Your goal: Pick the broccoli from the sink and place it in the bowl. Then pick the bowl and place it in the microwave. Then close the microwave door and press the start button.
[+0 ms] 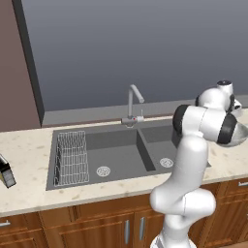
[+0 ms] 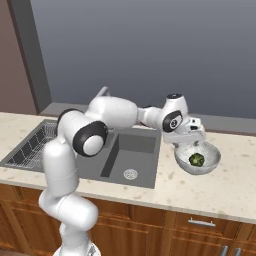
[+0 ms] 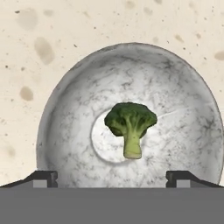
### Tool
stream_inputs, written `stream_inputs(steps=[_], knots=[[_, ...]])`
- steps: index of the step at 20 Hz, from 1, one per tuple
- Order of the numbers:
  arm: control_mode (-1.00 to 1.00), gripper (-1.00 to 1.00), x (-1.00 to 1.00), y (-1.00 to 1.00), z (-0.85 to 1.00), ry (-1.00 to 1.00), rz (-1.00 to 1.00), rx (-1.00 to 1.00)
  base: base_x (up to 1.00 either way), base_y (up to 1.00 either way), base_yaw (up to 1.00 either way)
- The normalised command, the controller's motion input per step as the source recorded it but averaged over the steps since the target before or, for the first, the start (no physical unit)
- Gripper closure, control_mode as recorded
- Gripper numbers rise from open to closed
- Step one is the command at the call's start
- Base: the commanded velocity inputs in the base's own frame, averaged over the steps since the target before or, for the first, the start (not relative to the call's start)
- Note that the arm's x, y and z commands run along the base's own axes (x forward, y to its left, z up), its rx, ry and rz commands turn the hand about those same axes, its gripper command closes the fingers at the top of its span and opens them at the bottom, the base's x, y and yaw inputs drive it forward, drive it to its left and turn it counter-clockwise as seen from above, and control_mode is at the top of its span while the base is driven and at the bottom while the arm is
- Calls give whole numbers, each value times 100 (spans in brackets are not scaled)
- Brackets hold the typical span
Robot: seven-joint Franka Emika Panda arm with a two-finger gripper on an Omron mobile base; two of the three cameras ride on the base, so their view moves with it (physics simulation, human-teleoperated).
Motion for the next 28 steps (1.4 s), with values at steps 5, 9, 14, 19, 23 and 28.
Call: stream_inputs(steps=[5, 9, 14, 19, 23, 28], knots=[[-100, -100, 0, 10, -18, 5, 12, -4, 0, 0, 0], [-100, -100, -2, 7, -10, 2, 10, -2, 0, 0, 0], [-100, -100, 0, 2, -8, 4, 9, -1, 0, 0, 0], [-100, -100, 0, 0, -22, 6, 9, 0, 0, 0, 0], [-100, -100, 14, -1, -35, 7, 10, 0, 0, 0, 0], [-100, -100, 16, -22, -26, 5, 10, 0, 0, 0, 0]])
